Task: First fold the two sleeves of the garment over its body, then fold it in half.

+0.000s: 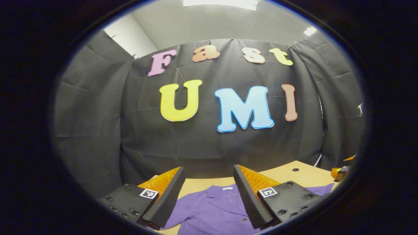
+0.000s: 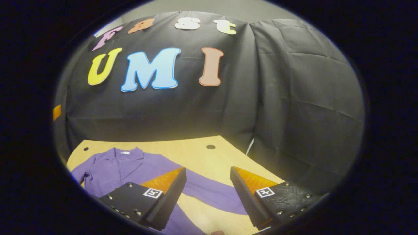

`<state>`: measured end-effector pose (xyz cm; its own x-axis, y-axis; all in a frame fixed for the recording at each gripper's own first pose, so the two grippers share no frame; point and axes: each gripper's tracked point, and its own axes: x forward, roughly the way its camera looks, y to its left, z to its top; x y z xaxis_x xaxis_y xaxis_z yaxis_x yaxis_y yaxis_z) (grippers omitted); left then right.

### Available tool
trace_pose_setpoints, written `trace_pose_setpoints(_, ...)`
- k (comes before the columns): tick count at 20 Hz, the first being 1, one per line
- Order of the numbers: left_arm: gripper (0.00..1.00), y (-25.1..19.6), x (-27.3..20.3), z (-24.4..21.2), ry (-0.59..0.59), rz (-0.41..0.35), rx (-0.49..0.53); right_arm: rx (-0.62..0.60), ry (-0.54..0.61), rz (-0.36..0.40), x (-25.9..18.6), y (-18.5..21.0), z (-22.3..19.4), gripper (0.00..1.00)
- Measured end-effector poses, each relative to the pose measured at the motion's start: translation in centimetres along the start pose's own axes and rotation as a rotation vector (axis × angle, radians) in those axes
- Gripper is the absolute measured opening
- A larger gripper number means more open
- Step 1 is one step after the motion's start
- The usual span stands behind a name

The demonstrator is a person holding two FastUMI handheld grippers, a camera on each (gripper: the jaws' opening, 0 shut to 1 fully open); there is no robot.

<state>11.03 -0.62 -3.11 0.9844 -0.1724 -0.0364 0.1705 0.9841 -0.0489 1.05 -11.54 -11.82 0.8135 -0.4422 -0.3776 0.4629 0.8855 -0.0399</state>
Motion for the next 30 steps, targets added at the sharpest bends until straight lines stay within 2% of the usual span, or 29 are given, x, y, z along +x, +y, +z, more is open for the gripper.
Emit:
trace_pose_setpoints(5, 0.94, 1.0, -0.1, 0.2, -0.005, 0.035, 0.011, 0.021, 0.105, -0.093, 2.4, -3.8, -3.9, 0.88)
trace_pose_setpoints(11, 0.94, 1.3, -0.5, -0.2, -0.005, 0.039, -0.016, 0.035, 0.260, -0.144, 4.3, -6.8, -9.5, 0.88)
trace_pose_setpoints(16, 0.96, 2.6, -1.3, -0.8, 0.010, 0.080, -0.004, 0.092, 0.380, -0.186, 5.9, -8.6, -13.9, 0.88)
trace_pose_setpoints(18, 0.97, 3.1, -1.8, -0.9, 0.013, 0.091, -0.004, 0.117, 0.416, -0.209, 6.4, -9.5, -15.3, 0.89)
trace_pose_setpoints(19, 0.94, 3.2, -1.9, -1.0, 0.015, 0.094, -0.001, 0.126, 0.432, -0.223, 6.7, -10.0, -15.8, 0.88)
trace_pose_setpoints(20, 0.97, 3.4, -2.2, -1.1, 0.018, 0.100, 0.005, 0.139, 0.452, -0.234, 7.0, -10.3, -16.4, 0.88)
trace_pose_setpoints(23, 0.97, 3.6, -2.3, -1.5, 0.030, 0.108, 0.012, 0.182, 0.503, -0.269, 7.6, -11.4, -17.9, 0.88)
trace_pose_setpoints(24, 0.94, 3.8, -2.4, -1.7, 0.036, 0.113, 0.012, 0.198, 0.517, -0.274, 7.6, -11.5, -18.5, 0.88)
trace_pose_setpoints(30, 0.97, 4.0, -2.9, -2.3, 0.049, 0.120, -0.001, 0.283, 0.565, -0.258, 7.5, -11.5, -20.1, 0.89)
